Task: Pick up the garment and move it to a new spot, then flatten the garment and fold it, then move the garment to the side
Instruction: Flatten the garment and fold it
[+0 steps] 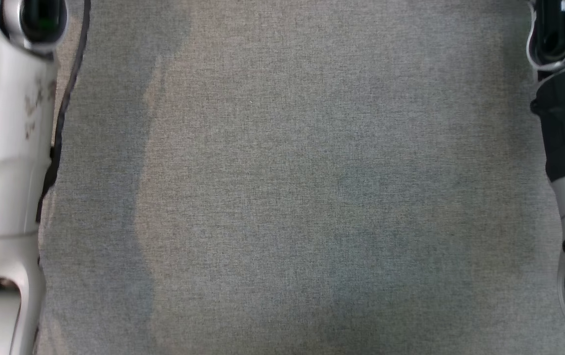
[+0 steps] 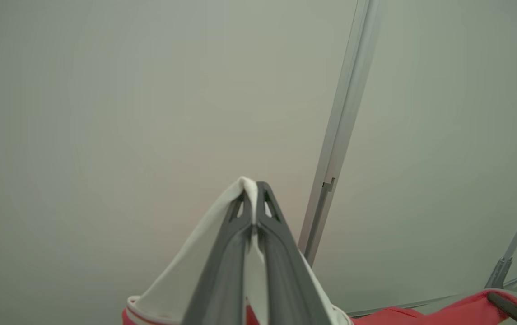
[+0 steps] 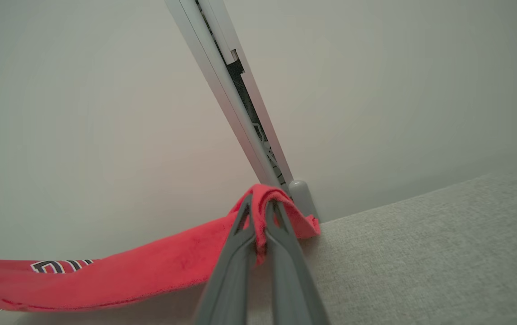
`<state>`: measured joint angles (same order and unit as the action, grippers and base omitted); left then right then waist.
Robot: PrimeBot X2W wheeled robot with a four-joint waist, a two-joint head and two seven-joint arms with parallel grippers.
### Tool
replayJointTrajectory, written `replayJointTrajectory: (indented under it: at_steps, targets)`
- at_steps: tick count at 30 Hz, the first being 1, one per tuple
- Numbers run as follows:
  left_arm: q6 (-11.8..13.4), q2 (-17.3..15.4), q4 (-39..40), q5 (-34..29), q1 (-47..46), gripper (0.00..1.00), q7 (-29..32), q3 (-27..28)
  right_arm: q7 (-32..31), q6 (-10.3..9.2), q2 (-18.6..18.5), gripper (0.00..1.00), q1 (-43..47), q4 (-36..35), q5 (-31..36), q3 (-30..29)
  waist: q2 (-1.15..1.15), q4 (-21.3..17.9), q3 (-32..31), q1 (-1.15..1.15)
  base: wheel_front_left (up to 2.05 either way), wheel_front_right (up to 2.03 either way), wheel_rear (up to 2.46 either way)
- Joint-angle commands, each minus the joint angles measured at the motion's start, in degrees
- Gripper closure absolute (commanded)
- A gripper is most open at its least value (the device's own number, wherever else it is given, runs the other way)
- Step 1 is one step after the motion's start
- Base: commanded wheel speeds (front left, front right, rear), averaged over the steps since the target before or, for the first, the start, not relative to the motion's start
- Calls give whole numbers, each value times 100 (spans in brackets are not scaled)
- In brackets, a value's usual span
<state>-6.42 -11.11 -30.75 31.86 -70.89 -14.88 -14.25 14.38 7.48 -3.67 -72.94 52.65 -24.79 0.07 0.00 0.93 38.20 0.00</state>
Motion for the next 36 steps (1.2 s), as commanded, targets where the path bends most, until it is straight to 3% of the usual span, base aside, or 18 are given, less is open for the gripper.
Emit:
replayJointTrajectory:
  at_steps: [1,9,17,29,36]
  targets:
    - [-40,-88,377,120,323,100,-31,94,51,3,-135,100,197,-172,-219,162,0,-32,-41,0,0,0,0]
    - [46,-371,2000,305,1896,100,102,74,71,3,-461,100,916,-862,-934,759,0,-117,-201,0,0,0,0]
    - [483,-499,3303,296,3825,100,118,50,95,3,-526,100,1923,-1638,-1379,876,0,-157,-483,0,0,0,0]
    - [789,-201,4046,559,6017,100,-1,158,96,3,-331,100,3963,-2548,-1724,533,0,-88,-1424,0,0,0,0]
    - [811,72,4550,563,7145,100,-27,200,96,3,-352,100,5215,-3086,-1833,339,0,15,-2134,0,0,0,0]
